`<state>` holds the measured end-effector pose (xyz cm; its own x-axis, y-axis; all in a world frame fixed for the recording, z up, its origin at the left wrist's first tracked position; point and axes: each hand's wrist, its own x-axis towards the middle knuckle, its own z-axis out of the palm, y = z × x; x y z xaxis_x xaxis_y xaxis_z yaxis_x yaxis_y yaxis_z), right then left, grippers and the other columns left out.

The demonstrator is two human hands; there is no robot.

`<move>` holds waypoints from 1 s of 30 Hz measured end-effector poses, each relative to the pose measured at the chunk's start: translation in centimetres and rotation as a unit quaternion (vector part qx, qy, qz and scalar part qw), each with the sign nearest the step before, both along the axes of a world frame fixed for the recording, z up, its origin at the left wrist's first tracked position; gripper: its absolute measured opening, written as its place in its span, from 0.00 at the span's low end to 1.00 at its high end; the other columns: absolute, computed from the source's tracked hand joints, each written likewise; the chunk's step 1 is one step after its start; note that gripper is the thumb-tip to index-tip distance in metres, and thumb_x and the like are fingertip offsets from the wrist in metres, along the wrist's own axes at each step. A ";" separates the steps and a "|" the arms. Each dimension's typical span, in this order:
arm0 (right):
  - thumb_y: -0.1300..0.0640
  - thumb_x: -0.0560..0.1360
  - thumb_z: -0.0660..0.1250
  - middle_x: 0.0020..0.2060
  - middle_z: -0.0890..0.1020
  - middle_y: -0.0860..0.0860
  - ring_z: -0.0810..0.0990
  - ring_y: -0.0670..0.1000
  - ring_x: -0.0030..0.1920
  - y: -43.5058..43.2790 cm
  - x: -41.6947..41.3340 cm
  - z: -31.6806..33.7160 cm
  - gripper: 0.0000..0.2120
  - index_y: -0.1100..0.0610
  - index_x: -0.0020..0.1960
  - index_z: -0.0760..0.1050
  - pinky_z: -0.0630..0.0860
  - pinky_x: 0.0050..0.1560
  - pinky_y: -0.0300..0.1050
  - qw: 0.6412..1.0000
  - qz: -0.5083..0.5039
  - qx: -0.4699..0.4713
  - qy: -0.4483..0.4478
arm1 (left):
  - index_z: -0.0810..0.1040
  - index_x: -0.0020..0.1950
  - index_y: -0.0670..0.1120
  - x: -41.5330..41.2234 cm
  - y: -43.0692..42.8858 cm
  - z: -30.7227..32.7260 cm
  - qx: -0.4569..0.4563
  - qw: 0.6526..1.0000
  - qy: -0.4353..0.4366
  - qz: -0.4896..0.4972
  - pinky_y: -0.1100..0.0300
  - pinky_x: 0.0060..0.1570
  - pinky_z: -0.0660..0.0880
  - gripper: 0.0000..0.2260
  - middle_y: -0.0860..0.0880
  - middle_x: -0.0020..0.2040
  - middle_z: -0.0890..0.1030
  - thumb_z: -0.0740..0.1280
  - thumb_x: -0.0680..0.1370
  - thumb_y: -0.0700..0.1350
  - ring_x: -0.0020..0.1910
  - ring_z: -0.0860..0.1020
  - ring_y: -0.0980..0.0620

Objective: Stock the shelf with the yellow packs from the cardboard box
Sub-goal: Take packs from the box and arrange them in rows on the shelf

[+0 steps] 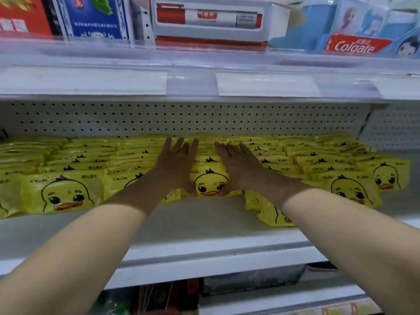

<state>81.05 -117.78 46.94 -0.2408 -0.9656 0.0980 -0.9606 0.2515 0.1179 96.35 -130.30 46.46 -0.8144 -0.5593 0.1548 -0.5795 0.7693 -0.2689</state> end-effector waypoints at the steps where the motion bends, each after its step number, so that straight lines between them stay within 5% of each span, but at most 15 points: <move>1: 0.32 0.59 0.77 0.80 0.52 0.55 0.49 0.53 0.79 0.6 -0.1 0.2 0.68 0.55 0.80 0.38 0.41 0.78 0.53 1.000 0.012 -0.008 -0.026 | 0.34 0.78 0.45 0.4 0.0 0.0 0.014 1.000 0.009 -0.014 0.41 0.74 0.37 0.68 0.44 0.80 0.52 0.73 0.57 0.73 0.79 0.42 0.45; 3: 0.32 0.60 0.77 0.78 0.58 0.54 0.54 0.54 0.78 1.7 -0.5 1.1 0.62 0.51 0.81 0.45 0.46 0.78 0.51 0.993 0.025 -0.056 -0.098 | 0.41 0.80 0.47 1.2 0.2 0.3 0.056 0.995 0.065 -0.053 0.44 0.75 0.38 0.65 0.45 0.80 0.54 0.72 0.56 0.74 0.79 0.43 0.46; 5: 0.35 0.61 0.78 0.71 0.71 0.52 0.65 0.57 0.72 2.6 -1.4 1.8 0.50 0.48 0.76 0.61 0.58 0.73 0.50 0.977 0.038 -0.144 -0.150 | 0.59 0.78 0.52 2.0 0.2 0.8 0.100 0.972 0.182 -0.105 0.51 0.75 0.44 0.56 0.46 0.76 0.64 0.73 0.56 0.72 0.77 0.53 0.45; 7: 0.39 0.62 0.79 0.56 0.80 0.47 0.71 0.54 0.61 3.2 -2.4 2.2 0.34 0.47 0.64 0.75 0.67 0.62 0.47 0.961 0.050 -0.215 -0.169 | 0.76 0.66 0.57 2.2 0.1 0.9 0.101 0.942 0.280 -0.156 0.56 0.67 0.57 0.42 0.49 0.61 0.77 0.70 0.55 0.73 0.67 0.67 0.43; 9: 0.41 0.62 0.80 0.46 0.80 0.42 0.72 0.52 0.55 3.6 -2.9 2.0 0.24 0.46 0.55 0.79 0.68 0.55 0.46 0.959 0.051 -0.223 -0.168 | 0.82 0.54 0.58 1.8 0.2 0.6 0.091 0.928 0.309 -0.188 0.54 0.58 0.65 0.32 0.55 0.46 0.79 0.68 0.56 0.73 0.56 0.71 0.48; 14: 0.43 0.64 0.79 0.41 0.80 0.39 0.70 0.51 0.52 3.6 -2.4 1.5 0.18 0.44 0.50 0.81 0.67 0.52 0.44 0.964 0.057 -0.207 -0.155 | 0.84 0.49 0.58 0.9 1.5 -0.2 0.106 0.919 0.335 -0.177 0.47 0.55 0.69 0.17 0.57 0.41 0.80 0.78 0.62 0.58 0.50 0.68 0.53; 20: 0.47 0.65 0.79 0.39 0.81 0.40 0.70 0.50 0.52 2.9 -1.7 1.6 0.15 0.45 0.49 0.82 0.60 0.48 0.43 0.969 0.047 -0.204 -0.131 | 0.85 0.46 0.58 1.1 1.8 0.0 0.100 0.918 0.346 -0.165 0.48 0.52 0.70 0.12 0.62 0.35 0.77 0.78 0.64 0.54 0.48 0.69 0.52; 30: 0.45 0.64 0.79 0.35 0.80 0.40 0.68 0.47 0.50 2.6 -2.0 1.3 0.09 0.47 0.41 0.84 0.63 0.52 0.43 0.967 0.033 -0.216 -0.135 | 0.86 0.44 0.52 0.9 2.0 0.3 0.098 0.931 0.322 -0.141 0.53 0.54 0.66 0.06 0.55 0.37 0.82 0.76 0.69 0.50 0.51 0.70 0.48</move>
